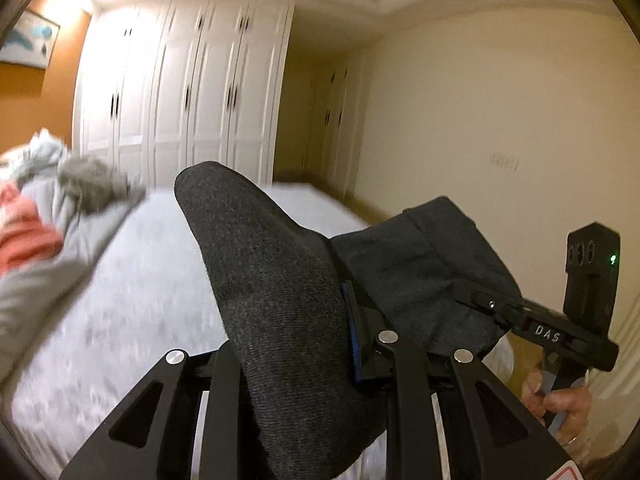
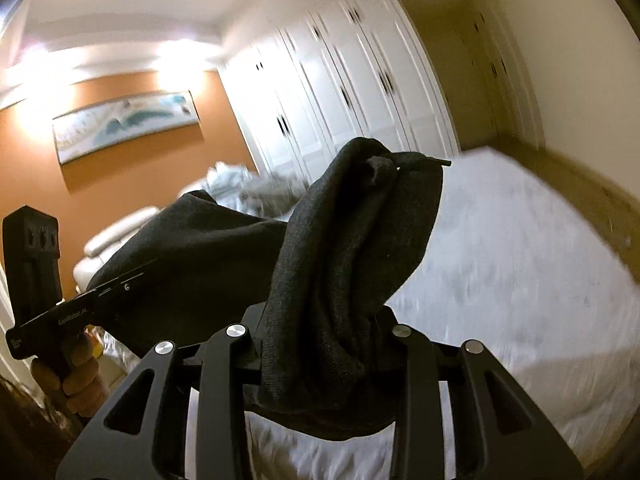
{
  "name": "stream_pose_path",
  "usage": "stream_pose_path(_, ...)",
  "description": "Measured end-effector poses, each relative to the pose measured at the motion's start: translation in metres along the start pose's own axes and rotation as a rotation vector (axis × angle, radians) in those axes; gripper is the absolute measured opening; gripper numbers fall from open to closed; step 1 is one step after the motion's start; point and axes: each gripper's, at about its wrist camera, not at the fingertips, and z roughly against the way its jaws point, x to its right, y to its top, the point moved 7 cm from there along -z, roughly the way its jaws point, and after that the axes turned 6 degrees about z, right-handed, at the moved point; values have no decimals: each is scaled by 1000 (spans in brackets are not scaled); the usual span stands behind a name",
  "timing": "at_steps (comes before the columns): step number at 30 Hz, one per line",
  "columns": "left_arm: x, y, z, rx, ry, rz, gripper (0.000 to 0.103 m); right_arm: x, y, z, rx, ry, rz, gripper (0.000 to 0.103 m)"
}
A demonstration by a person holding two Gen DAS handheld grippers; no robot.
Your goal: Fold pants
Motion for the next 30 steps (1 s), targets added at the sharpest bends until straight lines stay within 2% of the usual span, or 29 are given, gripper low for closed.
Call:
stream_pose_path(4, 9, 45, 20, 134, -66, 6, 19, -6, 43, 17, 115, -1, 41, 32)
stream_pose_path(8, 19, 79, 33, 236, -84, -36, 19, -16, 87, 31, 221, -2, 100, 32)
stream_pose_path(15, 29, 123, 44, 382, -111, -104, 20, -28, 139, 41, 348, -2, 176, 33)
stream_pose_path(19, 22, 140, 37, 424, -114, -117, 20, -30, 170, 34, 393, -9, 216, 34)
stream_pose_path(23, -1, 167, 2, 434, -108, -93, 21, -22, 197, 5, 408, -11, 238, 35)
stream_pose_path(25, -11, 175, -21, 414, -88, -77, 21, -8, 208, -18, 395, -14, 228, 36)
stream_pose_path(28, -47, 185, -93, 330, -58, -38, 22, 23, 215, -75, 332, -44, 193, 38)
stream_pose_path(30, -81, 180, -163, 233, -26, 21, 24, 57, 207, -132, 256, -94, 153, 41)
